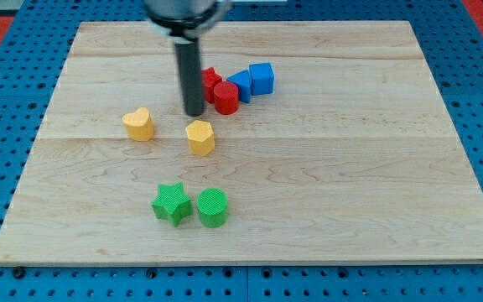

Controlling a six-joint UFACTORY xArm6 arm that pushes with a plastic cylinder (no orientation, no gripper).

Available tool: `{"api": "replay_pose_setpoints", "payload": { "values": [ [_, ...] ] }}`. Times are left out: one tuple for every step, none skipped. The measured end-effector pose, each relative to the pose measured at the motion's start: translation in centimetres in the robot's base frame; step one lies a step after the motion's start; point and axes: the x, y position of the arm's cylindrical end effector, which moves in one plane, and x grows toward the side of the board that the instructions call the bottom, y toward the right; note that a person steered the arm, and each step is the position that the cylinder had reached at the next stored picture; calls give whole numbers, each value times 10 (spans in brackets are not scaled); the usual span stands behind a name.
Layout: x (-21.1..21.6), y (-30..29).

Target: Move the yellow heart towards the red star

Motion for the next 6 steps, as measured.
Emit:
{"api": "replay_pose_setpoints", "payload": {
  "values": [
    [38, -21],
    [58, -82],
    [79, -135],
    [58, -166],
    [25, -78],
    [36, -48]
  ]
}}
